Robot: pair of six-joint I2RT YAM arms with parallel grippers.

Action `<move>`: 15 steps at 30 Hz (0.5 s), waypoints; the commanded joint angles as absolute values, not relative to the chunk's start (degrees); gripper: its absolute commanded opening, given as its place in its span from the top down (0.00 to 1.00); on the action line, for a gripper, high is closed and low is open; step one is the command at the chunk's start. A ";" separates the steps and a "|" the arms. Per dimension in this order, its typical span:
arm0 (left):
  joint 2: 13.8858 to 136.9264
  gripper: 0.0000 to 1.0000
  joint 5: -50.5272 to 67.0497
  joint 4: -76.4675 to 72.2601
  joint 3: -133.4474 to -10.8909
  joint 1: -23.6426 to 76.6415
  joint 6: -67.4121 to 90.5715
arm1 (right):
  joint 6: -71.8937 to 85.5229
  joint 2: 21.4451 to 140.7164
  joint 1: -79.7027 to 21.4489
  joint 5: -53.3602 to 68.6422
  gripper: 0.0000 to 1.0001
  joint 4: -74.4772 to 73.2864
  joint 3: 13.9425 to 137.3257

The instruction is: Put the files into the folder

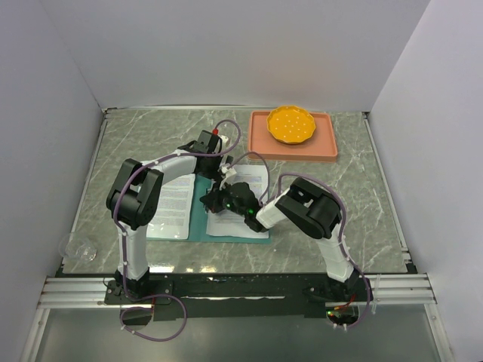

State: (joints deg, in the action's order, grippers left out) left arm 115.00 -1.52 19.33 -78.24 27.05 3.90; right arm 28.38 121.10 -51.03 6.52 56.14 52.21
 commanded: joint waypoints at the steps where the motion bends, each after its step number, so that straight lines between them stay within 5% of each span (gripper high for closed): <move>1: 115.31 0.04 -2.02 23.47 -76.99 27.25 3.78 | 27.77 124.89 -52.21 7.91 1.00 44.65 48.34; 15: 115.49 0.04 -1.85 23.29 -77.17 27.25 3.34 | 25.75 124.37 -52.29 5.71 1.00 36.39 50.27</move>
State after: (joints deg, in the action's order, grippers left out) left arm 115.00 -1.52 19.31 -78.24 27.05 3.88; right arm 28.40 121.12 -51.03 5.69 55.18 52.45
